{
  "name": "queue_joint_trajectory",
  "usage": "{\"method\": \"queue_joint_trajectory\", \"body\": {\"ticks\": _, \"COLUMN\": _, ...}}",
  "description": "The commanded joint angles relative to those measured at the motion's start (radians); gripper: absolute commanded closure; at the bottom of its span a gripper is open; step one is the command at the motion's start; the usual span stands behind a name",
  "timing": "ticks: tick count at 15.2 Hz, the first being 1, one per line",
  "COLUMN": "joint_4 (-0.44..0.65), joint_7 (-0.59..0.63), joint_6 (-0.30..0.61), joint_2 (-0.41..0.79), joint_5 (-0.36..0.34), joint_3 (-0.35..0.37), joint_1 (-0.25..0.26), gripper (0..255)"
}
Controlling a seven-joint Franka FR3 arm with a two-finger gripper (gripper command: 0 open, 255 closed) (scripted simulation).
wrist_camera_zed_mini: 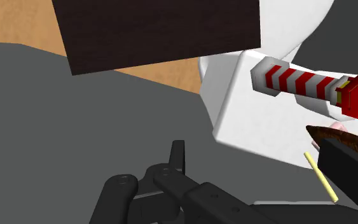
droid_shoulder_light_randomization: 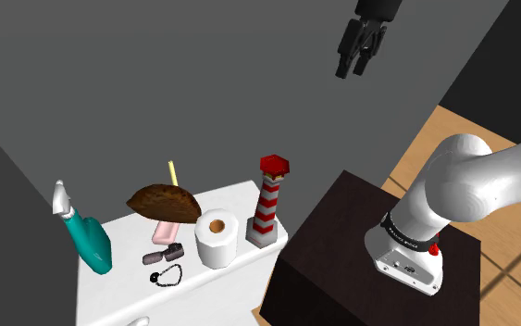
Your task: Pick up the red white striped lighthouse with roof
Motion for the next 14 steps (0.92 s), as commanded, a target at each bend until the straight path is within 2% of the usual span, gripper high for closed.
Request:
{"method": "queue_joint_trajectory", "body": {"ticks": 1, "joint_4": 0.0, "joint_7": 0.0, "joint_6": 0.0, "joint_2": 0.0, "joint_5": 0.0, "joint_3": 0.0, "joint_1": 0.0, "gripper": 0}}
{"method": "queue_joint_trajectory", "body": {"ticks": 8, "joint_4": -0.264, "joint_7": 0.08, "joint_6": 0.277, "joint_2": -0.165, "joint_5": 0.139, "joint_3": 0.124, "joint_1": 0.057, "gripper": 0}}
{"method": "queue_joint_trajectory", "body": {"ticks": 14, "joint_4": -0.435, "joint_7": 0.15, "joint_6": 0.551, "joint_2": -0.228, "joint_5": 0.28, "joint_3": 0.27, "joint_1": 0.137, "gripper": 0}}
